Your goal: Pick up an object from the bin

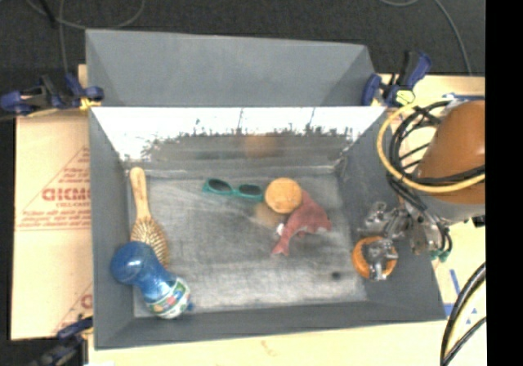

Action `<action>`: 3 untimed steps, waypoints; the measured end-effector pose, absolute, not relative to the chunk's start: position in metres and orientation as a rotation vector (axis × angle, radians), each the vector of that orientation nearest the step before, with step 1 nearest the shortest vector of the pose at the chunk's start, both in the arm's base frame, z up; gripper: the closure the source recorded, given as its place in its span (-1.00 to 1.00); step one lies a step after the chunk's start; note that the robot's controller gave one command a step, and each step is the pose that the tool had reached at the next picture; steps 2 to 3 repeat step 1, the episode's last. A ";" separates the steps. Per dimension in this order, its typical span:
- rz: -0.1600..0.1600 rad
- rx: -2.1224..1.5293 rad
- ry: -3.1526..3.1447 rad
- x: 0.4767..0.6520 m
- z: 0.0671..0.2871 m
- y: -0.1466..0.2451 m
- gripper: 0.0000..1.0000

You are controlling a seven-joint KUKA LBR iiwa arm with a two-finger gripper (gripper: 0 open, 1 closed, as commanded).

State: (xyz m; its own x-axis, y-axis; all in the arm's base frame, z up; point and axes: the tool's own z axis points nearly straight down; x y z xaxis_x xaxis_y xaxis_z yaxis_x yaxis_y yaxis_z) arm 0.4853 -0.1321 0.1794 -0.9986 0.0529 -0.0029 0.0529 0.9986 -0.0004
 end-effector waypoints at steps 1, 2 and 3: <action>0.001 0.268 3.128 0.508 0.220 -0.143 1.00; 0.001 0.268 3.128 0.508 0.220 -0.143 1.00; 0.001 0.268 3.128 0.508 0.220 -0.143 1.00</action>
Offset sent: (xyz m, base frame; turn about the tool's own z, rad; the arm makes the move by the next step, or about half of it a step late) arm 0.0418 0.0030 0.0923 0.1118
